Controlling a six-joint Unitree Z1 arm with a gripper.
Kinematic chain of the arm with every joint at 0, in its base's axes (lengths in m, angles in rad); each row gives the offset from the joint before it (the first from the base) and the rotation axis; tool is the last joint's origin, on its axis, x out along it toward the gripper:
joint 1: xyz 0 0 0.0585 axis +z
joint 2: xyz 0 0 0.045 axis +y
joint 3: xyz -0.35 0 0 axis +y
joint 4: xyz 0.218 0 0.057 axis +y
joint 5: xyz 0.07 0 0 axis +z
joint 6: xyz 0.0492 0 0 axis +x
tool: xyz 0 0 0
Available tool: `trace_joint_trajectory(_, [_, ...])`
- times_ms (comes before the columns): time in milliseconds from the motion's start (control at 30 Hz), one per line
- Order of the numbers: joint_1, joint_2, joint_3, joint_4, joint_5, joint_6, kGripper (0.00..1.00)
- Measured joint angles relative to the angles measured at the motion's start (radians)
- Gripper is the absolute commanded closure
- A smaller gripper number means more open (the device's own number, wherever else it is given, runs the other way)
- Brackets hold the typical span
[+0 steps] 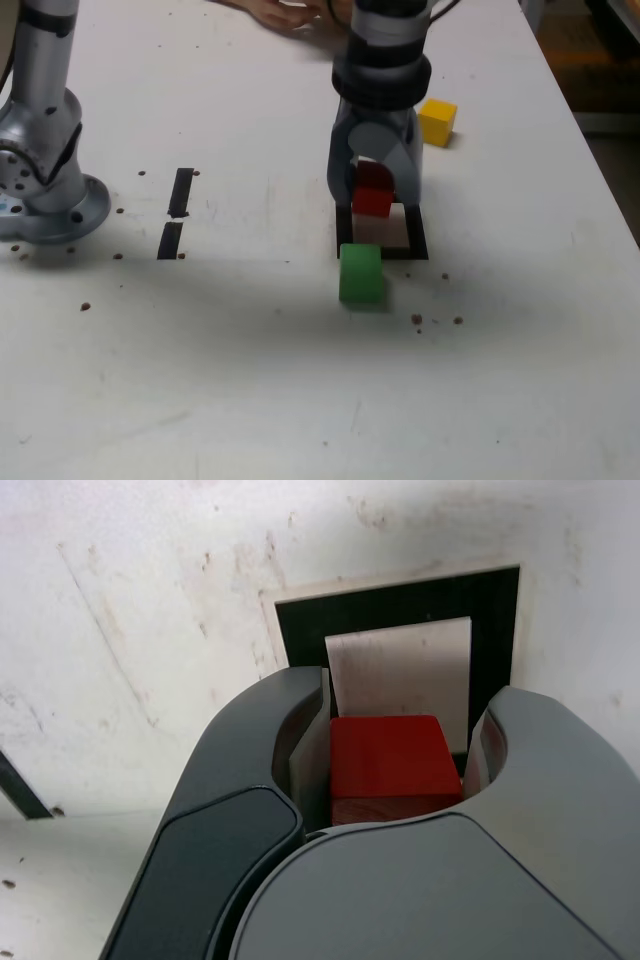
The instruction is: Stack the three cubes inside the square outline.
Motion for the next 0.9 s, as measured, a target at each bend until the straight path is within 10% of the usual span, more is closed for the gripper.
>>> trace_joint_trajectory(900, [0.031, 0.013, 0.131, -0.254, -0.077, 0.019, 0.92])
